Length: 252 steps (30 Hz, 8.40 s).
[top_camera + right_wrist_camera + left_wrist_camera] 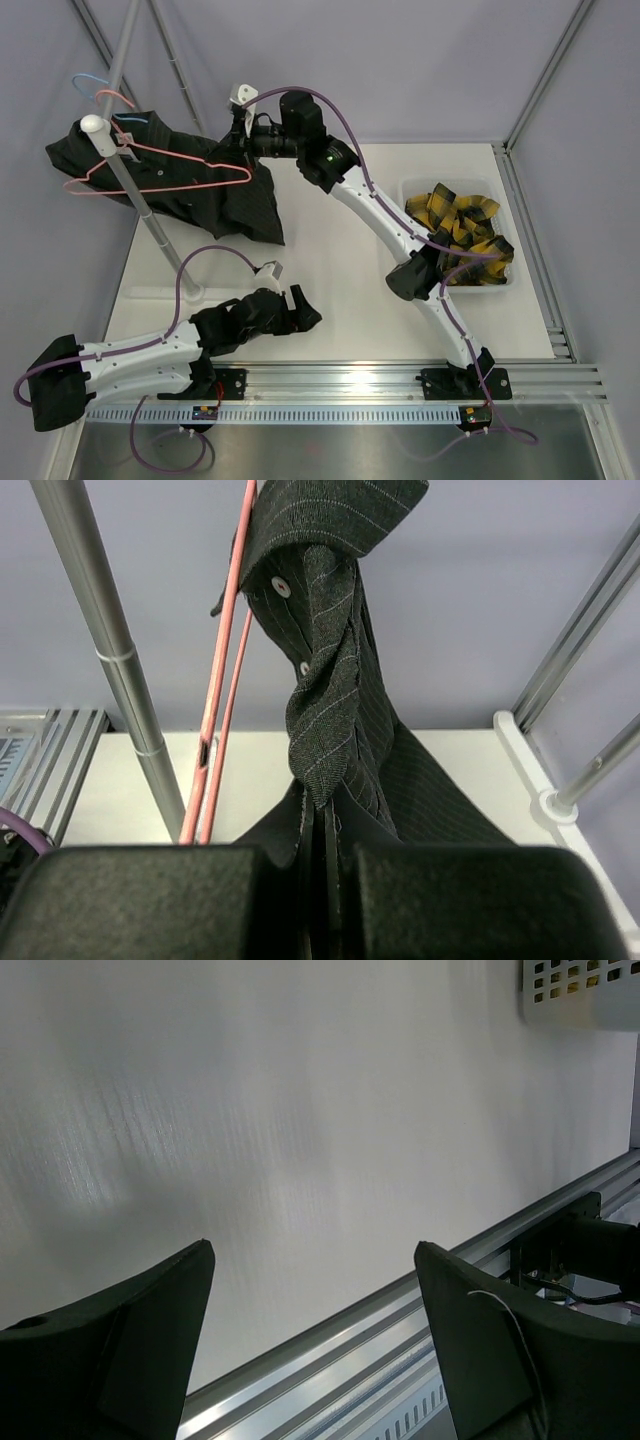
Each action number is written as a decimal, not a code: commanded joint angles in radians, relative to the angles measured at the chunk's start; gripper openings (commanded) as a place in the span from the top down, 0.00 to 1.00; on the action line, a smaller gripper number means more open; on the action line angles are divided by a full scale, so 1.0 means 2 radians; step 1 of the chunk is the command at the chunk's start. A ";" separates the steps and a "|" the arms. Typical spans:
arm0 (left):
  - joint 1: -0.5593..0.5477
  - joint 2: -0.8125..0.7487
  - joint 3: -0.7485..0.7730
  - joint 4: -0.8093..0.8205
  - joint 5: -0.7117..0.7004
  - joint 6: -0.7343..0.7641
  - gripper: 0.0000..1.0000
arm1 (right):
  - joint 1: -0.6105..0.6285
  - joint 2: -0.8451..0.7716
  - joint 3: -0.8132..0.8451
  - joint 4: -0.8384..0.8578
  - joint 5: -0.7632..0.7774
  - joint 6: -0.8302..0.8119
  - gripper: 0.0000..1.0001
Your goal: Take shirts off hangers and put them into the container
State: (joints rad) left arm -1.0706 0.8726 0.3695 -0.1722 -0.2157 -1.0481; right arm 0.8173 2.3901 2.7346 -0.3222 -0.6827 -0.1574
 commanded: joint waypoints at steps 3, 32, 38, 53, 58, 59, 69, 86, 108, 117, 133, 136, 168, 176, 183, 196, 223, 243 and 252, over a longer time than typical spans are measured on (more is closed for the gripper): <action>-0.002 0.005 -0.001 0.037 0.006 0.000 0.14 | 0.008 0.001 0.045 0.072 -0.017 0.017 1.00; -0.002 0.061 -0.012 0.116 0.030 0.001 0.14 | 0.016 0.021 -0.030 0.074 0.096 0.009 1.00; -0.017 0.051 0.005 0.079 0.017 0.017 0.14 | -0.030 -0.052 -0.145 0.101 0.225 0.090 1.00; -0.178 0.182 0.273 -0.102 -0.160 0.125 0.15 | -0.101 -0.475 -0.609 0.015 0.423 0.153 1.00; -0.160 0.147 0.345 -0.129 -0.174 0.183 0.13 | -0.101 -0.652 -0.698 -0.063 0.410 0.159 1.00; -0.154 0.144 0.359 -0.135 -0.171 0.202 0.13 | -0.102 -0.673 -0.709 -0.091 0.402 0.161 1.00; -0.131 0.134 0.501 -0.146 -0.217 0.311 0.12 | -0.102 -0.818 -0.780 -0.209 0.267 0.181 1.00; -0.093 0.131 0.559 -0.162 -0.287 0.345 0.10 | -0.100 -0.925 -0.831 -0.199 0.066 0.214 1.00; -0.081 0.136 0.558 -0.171 -0.284 0.325 1.00 | -0.100 -0.916 -0.796 -0.222 0.119 0.213 0.29; -0.081 0.131 0.590 -0.190 -0.309 0.347 1.00 | -0.100 -0.897 -0.773 -0.265 0.119 0.195 0.00; -0.081 0.142 0.643 -0.187 -0.313 0.383 1.00 | -0.101 -0.884 -0.829 -0.238 0.100 0.219 0.77; -0.081 0.141 0.643 -0.188 -0.319 0.388 1.00 | -0.101 -0.887 -0.828 -0.242 0.107 0.224 1.00; -0.043 0.090 0.690 -0.173 -0.316 0.431 1.00 | -0.101 -1.114 -0.833 -0.302 0.522 0.436 1.00; -0.043 0.097 0.707 -0.177 -0.195 0.378 1.00 | -0.101 -0.984 -0.897 -0.187 0.355 0.439 1.00; -0.044 0.101 0.690 -0.163 -0.137 0.346 1.00 | -0.096 -0.840 -0.933 -0.037 0.153 0.448 1.00; -0.044 0.104 0.681 -0.148 -0.113 0.334 1.00 | -0.088 -0.749 -0.985 0.052 0.118 0.496 1.00; -0.044 0.098 0.659 -0.200 -0.126 0.344 1.00 | -0.087 -0.848 -0.626 -0.256 0.125 0.181 0.24; -0.044 0.096 0.667 -0.201 -0.111 0.344 1.00 | -0.087 -0.845 -0.694 -0.233 0.114 0.161 0.68; -0.044 0.094 0.674 -0.201 -0.080 0.338 1.00 | -0.087 -0.848 -0.708 -0.219 0.114 0.168 1.00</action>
State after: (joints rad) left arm -1.1568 1.0698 1.6672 -0.6201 -0.4393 -0.3668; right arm 0.6422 0.6937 1.3193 -0.7998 -0.4568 0.1745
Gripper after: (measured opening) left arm 0.027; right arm 0.045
